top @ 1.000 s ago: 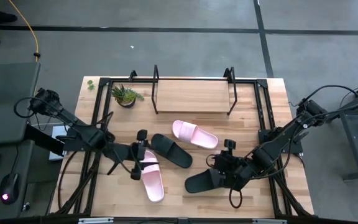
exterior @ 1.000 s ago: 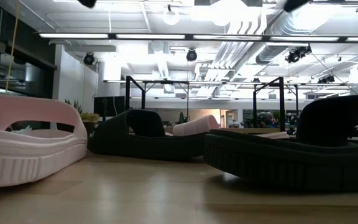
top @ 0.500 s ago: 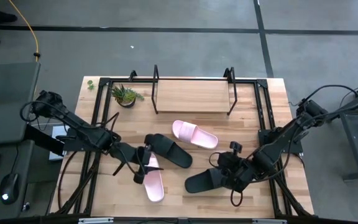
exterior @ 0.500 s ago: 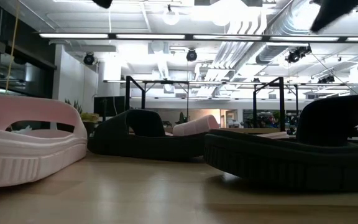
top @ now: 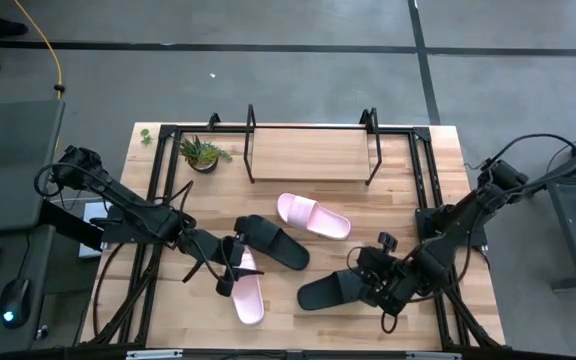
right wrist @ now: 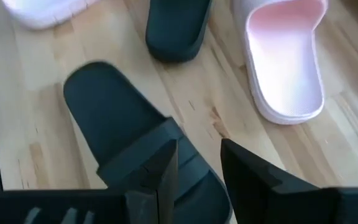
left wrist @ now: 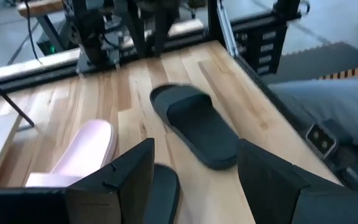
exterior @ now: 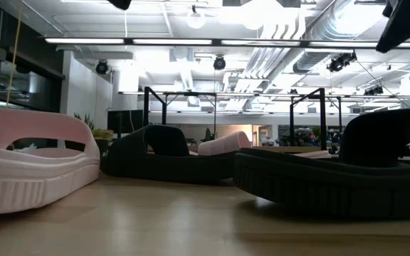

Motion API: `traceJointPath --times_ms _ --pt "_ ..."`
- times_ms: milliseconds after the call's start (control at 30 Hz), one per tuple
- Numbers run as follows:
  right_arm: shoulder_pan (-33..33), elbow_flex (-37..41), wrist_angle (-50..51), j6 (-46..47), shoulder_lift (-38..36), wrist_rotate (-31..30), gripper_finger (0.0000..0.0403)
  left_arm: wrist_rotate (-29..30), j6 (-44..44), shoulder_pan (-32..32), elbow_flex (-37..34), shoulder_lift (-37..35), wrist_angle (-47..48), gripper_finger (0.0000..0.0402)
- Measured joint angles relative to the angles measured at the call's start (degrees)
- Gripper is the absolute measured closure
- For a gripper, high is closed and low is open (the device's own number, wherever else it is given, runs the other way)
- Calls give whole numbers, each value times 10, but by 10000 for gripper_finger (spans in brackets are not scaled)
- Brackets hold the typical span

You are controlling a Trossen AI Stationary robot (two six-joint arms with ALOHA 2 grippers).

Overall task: Pick and place slides into the shelf
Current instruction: Put the bottom black slide on the shelf

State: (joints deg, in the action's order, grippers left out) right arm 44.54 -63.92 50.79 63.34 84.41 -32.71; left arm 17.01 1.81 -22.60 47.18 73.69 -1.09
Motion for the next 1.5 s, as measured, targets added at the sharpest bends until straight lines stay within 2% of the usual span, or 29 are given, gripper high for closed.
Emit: traceJointPath --times_ms 333,567,933,1033,1100,1167,1267,1367,1500 --pt "25 0 -17 94 -3 -29 288 3 23 1 0 10 -4 190" --pt "25 0 -73 88 29 30 288 5 23 1 0 10 -6 190" --pt "23 0 -113 136 41 58 288 5 18 1 0 12 -4 190" --pt "11 0 -126 92 45 78 288 5 18 1 0 12 -5 190" --pt "9 0 -159 13 45 87 288 5 18 1 0 12 -5 190" --pt "16 0 -218 -78 45 73 288 6 18 1 0 12 -4 190" --pt "25 -1 -295 -151 45 48 288 6 15 1 0 12 -4 190" --pt "25 -1 -335 -172 45 47 288 6 12 1 0 12 -4 190" --pt "23 -1 -335 -161 45 70 288 6 11 1 0 12 -4 190"
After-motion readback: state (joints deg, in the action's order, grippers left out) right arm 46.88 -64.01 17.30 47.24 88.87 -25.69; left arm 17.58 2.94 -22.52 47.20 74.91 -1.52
